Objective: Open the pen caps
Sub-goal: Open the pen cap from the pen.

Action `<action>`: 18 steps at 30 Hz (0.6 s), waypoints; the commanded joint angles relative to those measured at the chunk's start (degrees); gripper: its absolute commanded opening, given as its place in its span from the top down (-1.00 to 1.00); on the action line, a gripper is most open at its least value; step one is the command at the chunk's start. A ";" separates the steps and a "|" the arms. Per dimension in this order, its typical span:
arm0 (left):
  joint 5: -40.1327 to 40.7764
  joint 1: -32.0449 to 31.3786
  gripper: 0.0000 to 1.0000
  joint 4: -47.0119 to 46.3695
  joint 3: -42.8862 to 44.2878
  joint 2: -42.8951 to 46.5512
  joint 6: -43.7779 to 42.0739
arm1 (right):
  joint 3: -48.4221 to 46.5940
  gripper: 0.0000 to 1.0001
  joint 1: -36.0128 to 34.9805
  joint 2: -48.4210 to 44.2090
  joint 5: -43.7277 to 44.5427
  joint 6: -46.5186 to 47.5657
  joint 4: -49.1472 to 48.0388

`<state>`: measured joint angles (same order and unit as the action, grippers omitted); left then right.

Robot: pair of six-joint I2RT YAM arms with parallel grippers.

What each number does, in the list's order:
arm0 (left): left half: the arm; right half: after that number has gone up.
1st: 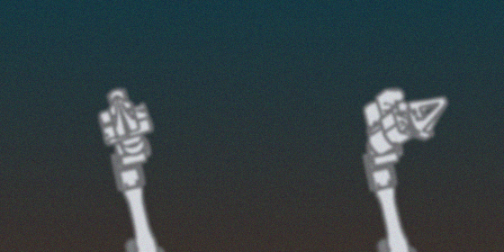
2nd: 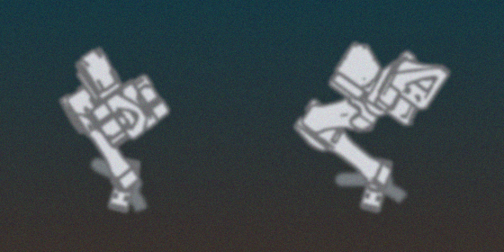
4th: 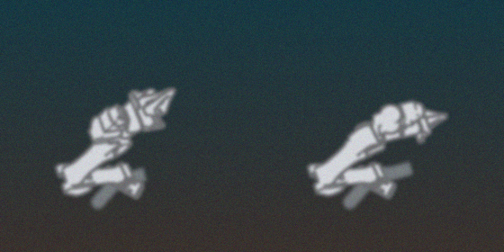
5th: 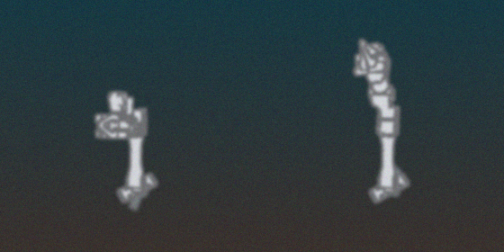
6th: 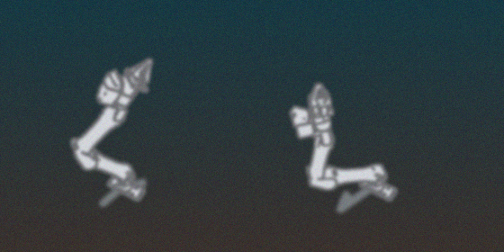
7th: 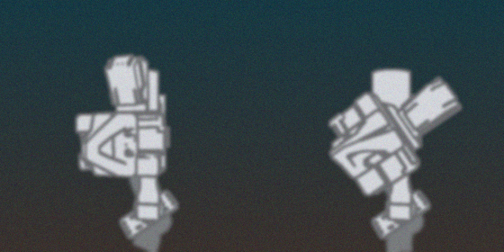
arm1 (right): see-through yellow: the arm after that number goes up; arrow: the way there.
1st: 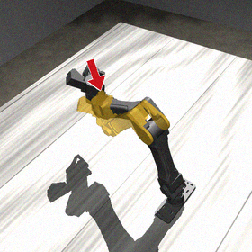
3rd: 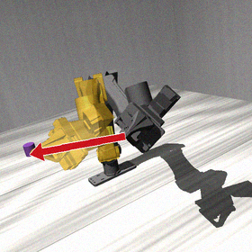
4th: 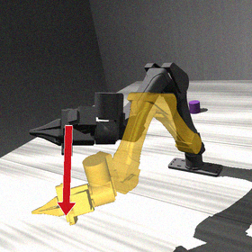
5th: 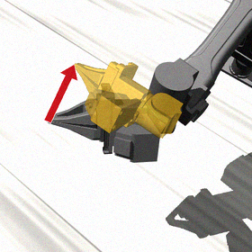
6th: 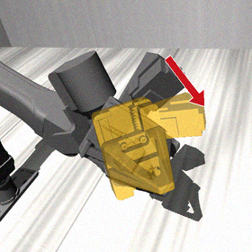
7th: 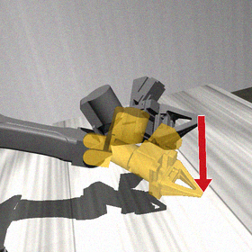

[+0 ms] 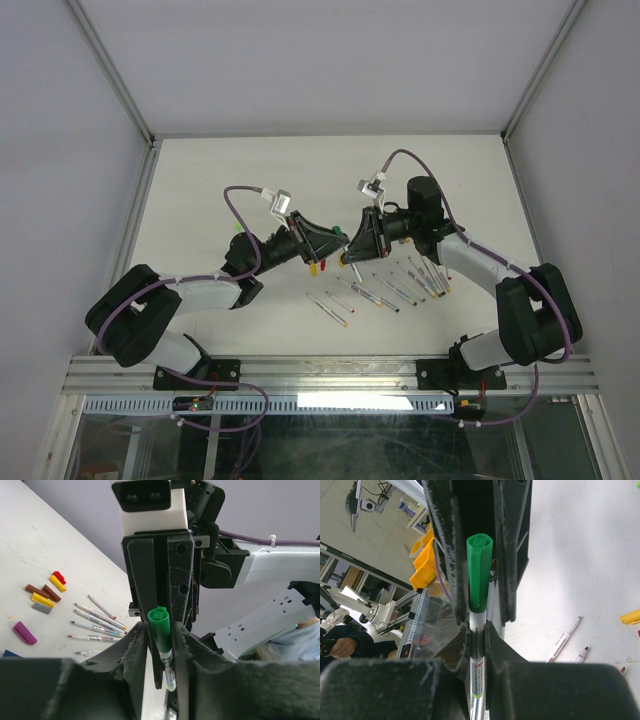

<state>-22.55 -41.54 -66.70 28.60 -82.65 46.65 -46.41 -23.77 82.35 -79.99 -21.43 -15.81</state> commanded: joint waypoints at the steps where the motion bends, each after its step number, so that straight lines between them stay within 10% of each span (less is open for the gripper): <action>1: -2.36 0.54 0.60 -4.20 2.01 -0.94 0.82 | -2.61 1.00 -0.29 0.10 -1.18 1.42 -0.08; 7: -3.36 2.36 1.00 -4.73 2.07 0.10 1.22 | -2.77 1.00 -0.96 0.93 -0.66 2.29 1.06; 18: 3.86 16.85 1.00 -4.05 2.08 9.71 4.96 | -2.45 1.00 -8.11 2.93 3.82 3.90 5.19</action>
<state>-30.20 -33.43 -64.10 28.56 -79.90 51.20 -49.67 -28.27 84.47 -72.31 -18.63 -16.32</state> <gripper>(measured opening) 0.088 0.078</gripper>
